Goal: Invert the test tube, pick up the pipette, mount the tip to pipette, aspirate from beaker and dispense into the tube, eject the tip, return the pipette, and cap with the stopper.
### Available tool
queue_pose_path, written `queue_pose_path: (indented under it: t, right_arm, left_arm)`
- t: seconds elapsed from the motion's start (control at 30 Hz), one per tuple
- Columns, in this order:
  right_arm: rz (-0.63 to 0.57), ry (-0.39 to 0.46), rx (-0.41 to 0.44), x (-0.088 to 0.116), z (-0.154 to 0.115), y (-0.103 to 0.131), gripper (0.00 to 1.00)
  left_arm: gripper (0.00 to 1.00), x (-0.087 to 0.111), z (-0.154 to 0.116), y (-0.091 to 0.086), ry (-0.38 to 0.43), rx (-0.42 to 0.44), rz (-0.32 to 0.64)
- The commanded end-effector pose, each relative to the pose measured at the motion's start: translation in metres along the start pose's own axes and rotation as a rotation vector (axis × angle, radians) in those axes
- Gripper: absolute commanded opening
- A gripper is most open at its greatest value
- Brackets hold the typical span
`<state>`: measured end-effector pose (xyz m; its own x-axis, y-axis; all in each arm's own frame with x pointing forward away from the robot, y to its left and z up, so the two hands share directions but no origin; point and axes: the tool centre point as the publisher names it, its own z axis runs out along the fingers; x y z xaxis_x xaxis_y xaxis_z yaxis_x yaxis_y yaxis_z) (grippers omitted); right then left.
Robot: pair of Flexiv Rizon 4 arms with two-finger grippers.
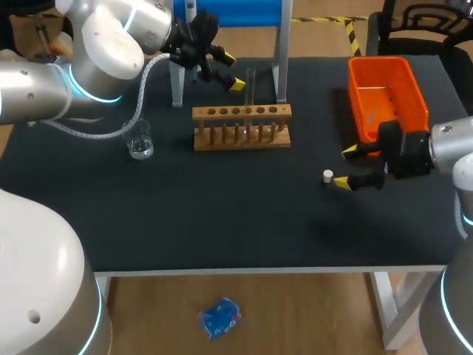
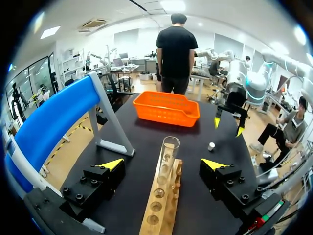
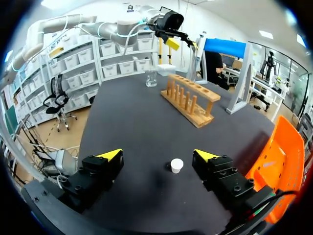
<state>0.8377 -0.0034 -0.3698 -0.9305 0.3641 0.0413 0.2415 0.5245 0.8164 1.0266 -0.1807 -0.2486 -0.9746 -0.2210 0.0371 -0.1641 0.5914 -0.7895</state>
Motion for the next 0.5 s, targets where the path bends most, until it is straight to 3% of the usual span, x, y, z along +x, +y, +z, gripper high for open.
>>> queue_pose_path:
  t: [0.03,0.1,0.17,0.27,0.37,0.47,0.5]
  right_arm:
    - [0.000,-0.011,0.008,0.001,0.011,-0.009,0.70]
    - [0.001,-0.013,0.011,-0.001,0.013,-0.012,0.56]
    - [0.007,-0.014,0.017,-0.002,0.014,-0.015,0.52]
    - [0.011,-0.013,0.025,-0.003,0.017,-0.017,0.60]
    - [0.019,-0.013,0.034,-0.005,0.021,-0.022,0.58]
    - [0.023,-0.012,0.036,-0.006,0.023,-0.024,0.64]
    - [0.025,-0.012,0.037,-0.007,0.024,-0.024,0.62]
  left_arm:
    - [1.00,-0.001,-0.001,-0.001,0.004,-0.005,-0.001]
    - [1.00,-0.001,-0.001,-0.001,0.004,-0.005,-0.001]
    - [1.00,-0.001,-0.001,-0.001,0.004,-0.005,-0.001]
    - [1.00,-0.001,-0.001,-0.001,0.004,-0.005,-0.001]
    - [1.00,-0.001,-0.001,-0.001,0.004,-0.005,-0.001]
    - [1.00,-0.001,-0.001,-0.001,0.004,-0.005,-0.001]
    - [1.00,-0.001,-0.001,-0.001,0.004,-0.005,-0.001]
